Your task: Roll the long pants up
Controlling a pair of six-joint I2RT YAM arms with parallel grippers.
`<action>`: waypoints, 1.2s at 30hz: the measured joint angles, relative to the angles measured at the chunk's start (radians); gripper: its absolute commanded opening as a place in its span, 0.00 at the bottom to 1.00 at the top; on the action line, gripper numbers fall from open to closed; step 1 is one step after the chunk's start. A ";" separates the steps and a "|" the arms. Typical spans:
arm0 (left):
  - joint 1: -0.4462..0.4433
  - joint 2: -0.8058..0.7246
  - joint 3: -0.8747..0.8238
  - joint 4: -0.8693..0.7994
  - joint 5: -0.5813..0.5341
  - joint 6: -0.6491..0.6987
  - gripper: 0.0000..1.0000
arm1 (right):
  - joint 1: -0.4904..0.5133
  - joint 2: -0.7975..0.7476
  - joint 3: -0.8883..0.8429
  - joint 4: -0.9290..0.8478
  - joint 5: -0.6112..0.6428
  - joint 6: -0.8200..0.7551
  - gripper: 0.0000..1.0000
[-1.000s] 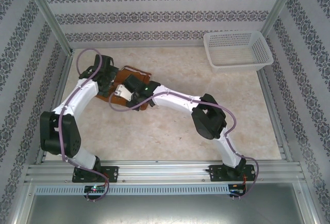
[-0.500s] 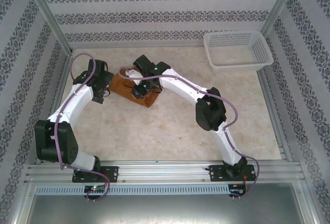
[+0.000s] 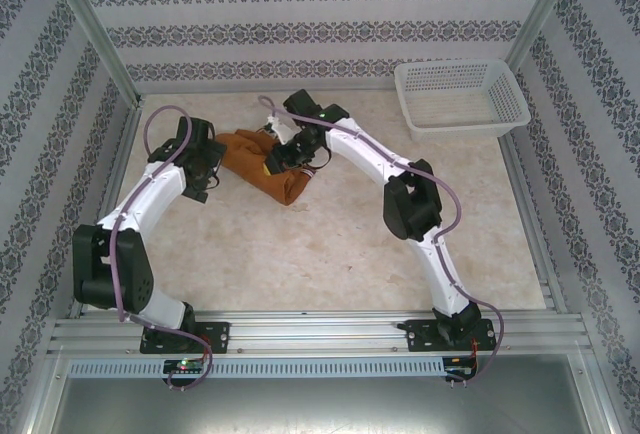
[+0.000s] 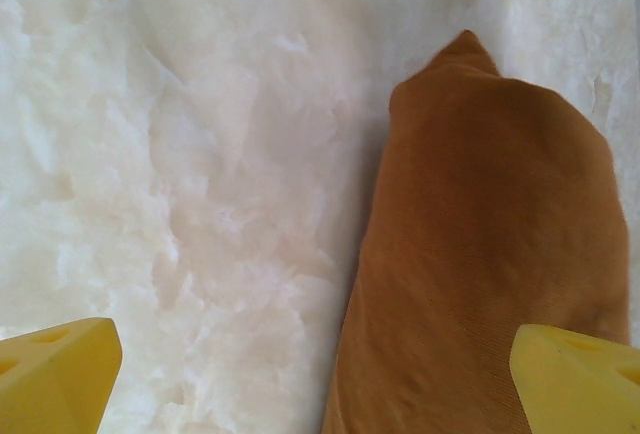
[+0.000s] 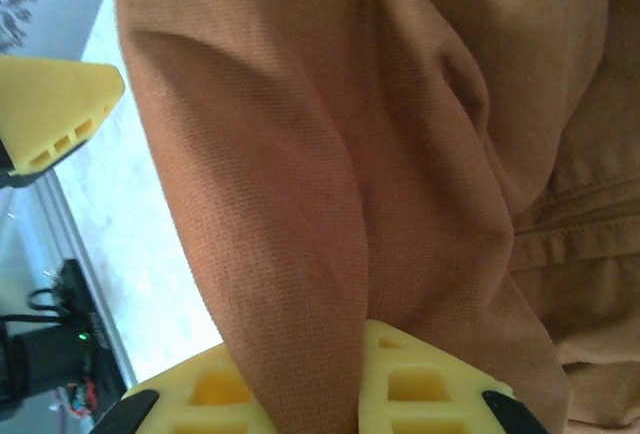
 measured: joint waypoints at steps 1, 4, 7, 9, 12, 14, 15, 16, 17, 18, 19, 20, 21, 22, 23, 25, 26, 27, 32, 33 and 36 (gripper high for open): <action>0.000 0.011 0.008 0.001 0.003 0.000 1.00 | -0.017 0.000 -0.017 0.018 -0.028 0.025 0.00; -0.003 0.041 0.032 0.006 0.011 0.000 1.00 | -0.066 0.013 -0.039 0.052 -0.103 0.083 0.00; -0.011 0.066 0.058 0.009 0.018 0.000 1.00 | -0.106 0.045 -0.038 0.077 -0.153 0.122 0.00; -0.016 0.088 0.081 0.013 0.022 0.001 1.00 | -0.123 0.073 -0.028 0.079 -0.175 0.141 0.00; -0.021 0.145 0.140 0.026 0.036 0.003 1.00 | -0.141 0.127 -0.006 0.080 -0.201 0.167 0.00; -0.025 0.189 0.187 0.042 0.054 0.004 1.00 | -0.147 0.156 0.004 0.079 -0.217 0.185 0.00; -0.028 0.211 0.209 0.053 0.064 0.004 1.00 | -0.150 0.167 0.010 0.077 -0.226 0.189 0.00; -0.032 0.234 0.233 0.064 0.074 0.005 1.00 | -0.151 0.174 0.016 0.073 -0.233 0.196 0.00; -0.037 0.262 0.262 0.078 0.084 0.007 1.00 | -0.154 0.182 0.026 0.069 -0.243 0.203 0.00; -0.042 0.291 0.293 0.086 0.093 0.008 1.00 | -0.157 0.188 0.035 0.065 -0.248 0.208 0.00; -0.048 0.319 0.324 0.092 0.103 0.008 1.00 | -0.159 0.191 0.042 0.065 -0.250 0.211 0.00; -0.054 0.352 0.362 0.097 0.113 0.010 1.00 | -0.161 0.195 0.049 0.063 -0.251 0.214 0.00; -0.060 0.385 0.399 0.102 0.125 0.011 1.00 | -0.161 0.200 0.057 0.061 -0.252 0.216 0.00; -0.066 0.415 0.435 0.106 0.135 0.012 1.00 | -0.163 0.203 0.062 0.061 -0.255 0.218 0.00; -0.073 0.450 0.473 0.112 0.145 0.012 1.00 | -0.163 0.206 0.067 0.059 -0.256 0.222 0.00; -0.084 0.509 0.542 0.110 0.153 0.014 1.00 | -0.165 0.211 0.074 0.058 -0.257 0.230 0.00; -0.088 0.537 0.577 0.104 0.156 0.015 1.00 | -0.168 0.214 0.077 0.058 -0.257 0.233 0.00; -0.092 0.569 0.623 0.095 0.159 0.019 1.00 | -0.170 0.217 0.080 0.061 -0.258 0.237 0.00; -0.103 0.721 0.849 0.039 0.204 0.053 0.73 | -0.190 0.222 0.084 0.084 -0.257 0.248 0.00; -0.105 0.743 0.875 0.035 0.215 0.060 0.57 | -0.196 0.222 0.084 0.088 -0.253 0.248 0.00; -0.106 0.784 0.894 0.035 0.246 0.085 0.17 | -0.208 0.222 0.084 0.092 -0.245 0.251 0.00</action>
